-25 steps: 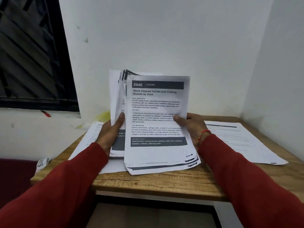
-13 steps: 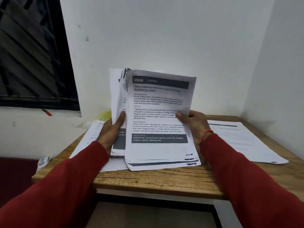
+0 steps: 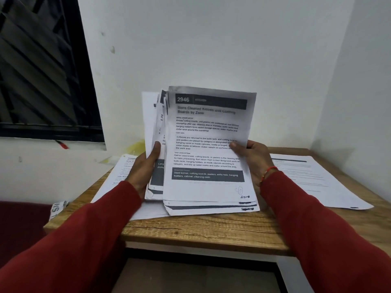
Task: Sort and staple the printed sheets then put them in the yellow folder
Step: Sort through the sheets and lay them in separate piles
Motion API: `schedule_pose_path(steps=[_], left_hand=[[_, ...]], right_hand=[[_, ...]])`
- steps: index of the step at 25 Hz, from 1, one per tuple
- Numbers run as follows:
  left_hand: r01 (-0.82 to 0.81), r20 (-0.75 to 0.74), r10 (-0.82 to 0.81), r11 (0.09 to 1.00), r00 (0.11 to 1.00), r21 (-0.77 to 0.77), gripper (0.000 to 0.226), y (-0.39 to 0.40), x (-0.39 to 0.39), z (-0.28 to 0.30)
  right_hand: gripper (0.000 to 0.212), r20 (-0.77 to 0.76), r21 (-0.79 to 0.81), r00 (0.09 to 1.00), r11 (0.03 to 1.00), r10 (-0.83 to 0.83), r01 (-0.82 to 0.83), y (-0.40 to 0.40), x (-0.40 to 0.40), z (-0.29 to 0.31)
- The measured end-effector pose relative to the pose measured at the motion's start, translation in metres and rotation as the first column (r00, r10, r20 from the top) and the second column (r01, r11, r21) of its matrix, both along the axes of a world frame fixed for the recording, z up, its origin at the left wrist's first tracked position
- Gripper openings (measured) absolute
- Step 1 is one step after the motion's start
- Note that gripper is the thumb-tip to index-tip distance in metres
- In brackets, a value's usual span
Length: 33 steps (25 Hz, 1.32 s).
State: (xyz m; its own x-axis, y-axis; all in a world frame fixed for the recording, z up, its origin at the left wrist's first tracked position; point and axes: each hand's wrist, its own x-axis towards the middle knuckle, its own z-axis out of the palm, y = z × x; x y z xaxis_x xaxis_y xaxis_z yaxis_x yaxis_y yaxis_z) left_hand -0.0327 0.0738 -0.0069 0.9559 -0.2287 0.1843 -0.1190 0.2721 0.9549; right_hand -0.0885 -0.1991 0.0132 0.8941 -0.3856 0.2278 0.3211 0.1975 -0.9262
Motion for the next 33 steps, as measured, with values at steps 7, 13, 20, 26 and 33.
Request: schedule_pose_path(steps=[7, 13, 20, 26, 33], left_hand=[[-0.068, 0.034, 0.068, 0.998, 0.997, 0.003, 0.041, 0.001, 0.005, -0.003], [-0.105, 0.054, 0.103, 0.993, 0.993, 0.044, 0.035, 0.001, 0.005, -0.002], [-0.140, 0.076, 0.135, 0.988, 0.988, 0.062, 0.041, 0.002, 0.007, -0.004], [-0.150, 0.075, 0.145, 0.986, 0.987, 0.071, 0.032, 0.001, 0.009, -0.005], [-0.157, 0.096, 0.150, 0.984, 0.984, 0.079, 0.035, 0.001, 0.009, -0.006]], right_hand=[[0.016, 0.044, 0.057, 0.991, 0.990, -0.128, 0.125, -0.014, -0.005, 0.004], [0.075, 0.066, 0.293, 0.976, 0.939, -0.209, 0.181, -0.110, 0.004, -0.005], [0.035, 0.007, 0.389, 0.984, 0.907, -0.178, 0.161, -0.102, -0.019, 0.001], [0.027, -0.006, 0.335, 0.983, 0.926, -0.183, 0.174, -0.099, -0.019, 0.000], [0.033, -0.024, 0.315, 0.999, 0.949, 0.036, -0.027, -0.094, -0.020, 0.001]])
